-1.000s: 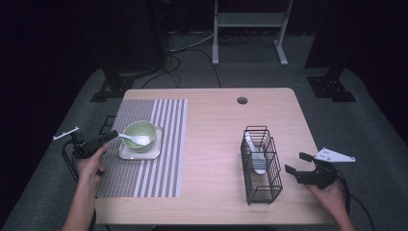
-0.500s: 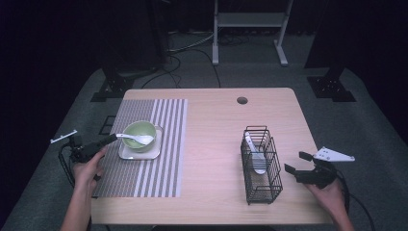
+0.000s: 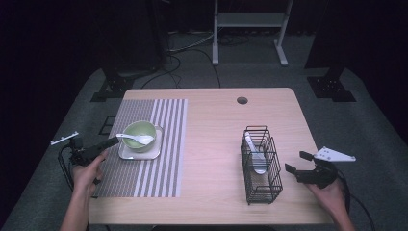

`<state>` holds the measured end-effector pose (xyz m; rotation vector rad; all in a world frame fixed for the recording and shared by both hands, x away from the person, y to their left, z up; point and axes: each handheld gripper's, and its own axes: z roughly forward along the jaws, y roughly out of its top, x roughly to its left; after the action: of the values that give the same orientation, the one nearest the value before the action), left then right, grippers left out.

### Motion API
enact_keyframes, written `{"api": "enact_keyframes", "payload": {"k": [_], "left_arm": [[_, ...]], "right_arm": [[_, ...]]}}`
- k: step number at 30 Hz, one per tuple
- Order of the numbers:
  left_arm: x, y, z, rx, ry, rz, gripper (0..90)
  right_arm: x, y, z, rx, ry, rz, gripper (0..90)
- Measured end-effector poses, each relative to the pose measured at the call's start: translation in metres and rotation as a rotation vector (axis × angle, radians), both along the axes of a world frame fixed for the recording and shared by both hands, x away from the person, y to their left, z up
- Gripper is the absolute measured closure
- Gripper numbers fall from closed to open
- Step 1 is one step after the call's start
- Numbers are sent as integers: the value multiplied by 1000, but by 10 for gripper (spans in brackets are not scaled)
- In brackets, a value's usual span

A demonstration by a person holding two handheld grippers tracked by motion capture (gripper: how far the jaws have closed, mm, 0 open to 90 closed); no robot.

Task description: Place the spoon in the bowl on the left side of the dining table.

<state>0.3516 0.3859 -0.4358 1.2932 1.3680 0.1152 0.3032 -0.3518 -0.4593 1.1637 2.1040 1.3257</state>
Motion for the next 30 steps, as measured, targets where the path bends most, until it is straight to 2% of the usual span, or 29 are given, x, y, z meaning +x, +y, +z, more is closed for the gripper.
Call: {"api": "enact_keyframes", "payload": {"k": [5, 8, 17, 30], "left_arm": [[-3, -6, 2, 17, -2, -13, 291], [-6, -10, 4, 7, -11, -19, 269], [-10, -19, 12, 25, -30, -51, 218], [-16, -38, 8, 54, -36, -107, 193]], "right_arm": [[0, 0, 1, 1, -5, 0, 133], [0, 0, 1, -1, -5, -1, 133], [0, -1, 1, -4, 2, -4, 133], [0, -2, 1, -8, 7, -8, 133]]}}
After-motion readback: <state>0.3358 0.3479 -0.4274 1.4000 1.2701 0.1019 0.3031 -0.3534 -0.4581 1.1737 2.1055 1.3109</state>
